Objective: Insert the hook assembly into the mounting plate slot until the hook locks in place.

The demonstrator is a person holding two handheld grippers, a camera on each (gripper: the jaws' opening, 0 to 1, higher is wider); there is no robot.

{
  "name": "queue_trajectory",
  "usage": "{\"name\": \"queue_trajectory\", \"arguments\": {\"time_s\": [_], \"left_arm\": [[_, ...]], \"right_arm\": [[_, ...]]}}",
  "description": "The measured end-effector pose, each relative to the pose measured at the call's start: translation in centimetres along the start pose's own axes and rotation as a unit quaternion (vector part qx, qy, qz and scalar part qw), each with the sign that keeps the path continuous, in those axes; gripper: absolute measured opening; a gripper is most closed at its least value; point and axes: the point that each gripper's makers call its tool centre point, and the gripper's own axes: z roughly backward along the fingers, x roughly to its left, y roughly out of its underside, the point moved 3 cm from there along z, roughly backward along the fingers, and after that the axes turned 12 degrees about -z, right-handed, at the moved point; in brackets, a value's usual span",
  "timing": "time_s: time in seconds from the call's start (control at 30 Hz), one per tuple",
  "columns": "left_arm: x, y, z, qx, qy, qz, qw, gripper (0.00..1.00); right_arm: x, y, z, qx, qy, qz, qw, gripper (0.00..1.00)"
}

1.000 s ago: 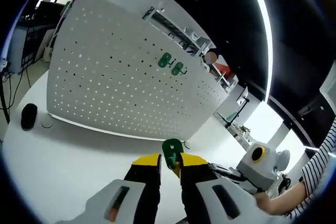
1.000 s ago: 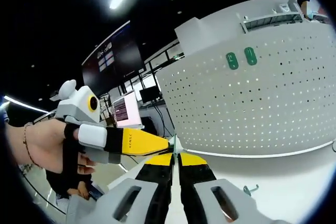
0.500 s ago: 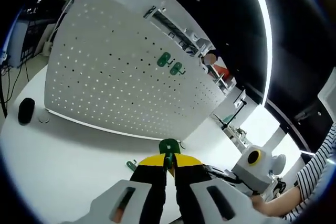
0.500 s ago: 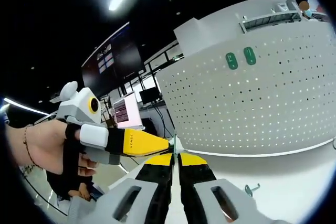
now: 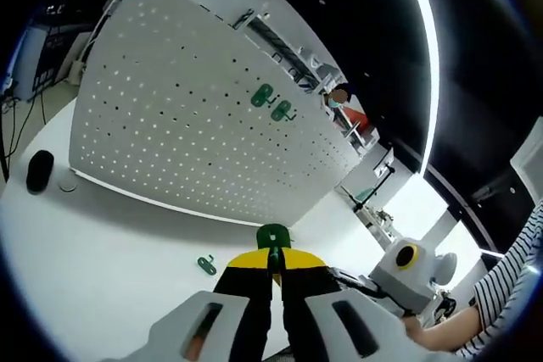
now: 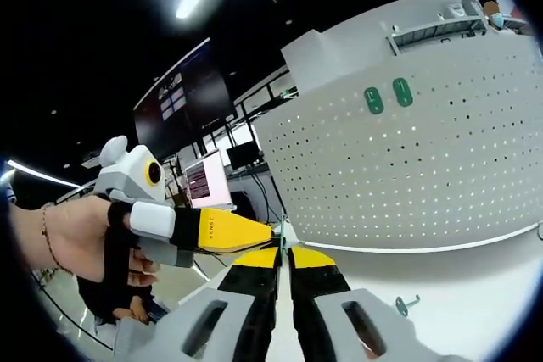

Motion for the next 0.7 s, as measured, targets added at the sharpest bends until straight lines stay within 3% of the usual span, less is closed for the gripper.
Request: {"name": "queue_trajectory", "arguments": {"time_s": [0.23, 0.5, 0.7], "left_arm": [[-0.3, -0.1, -0.4, -0.004, -0.018, -0.018, 0.9997, 0.01], [-0.4, -1.1, -0.9, -0.005, -0.054, -0.097, 0.9938, 0.01], [-0.4, -2.1, -1.6, -0.022, -0.079, -0.127, 0.9885, 0.01]], "right_arm": [[-0.2, -1.0, 1.0, 0.004, 0.003, 0.013, 0.9999, 0.05], [-1.3, -1.3, 2.7, 0.023, 0.027, 0.030, 0.9989, 0.22], [-3.0, -0.8, 4.4, 0.044, 0.066, 0.046, 0.9958, 0.36]]}}
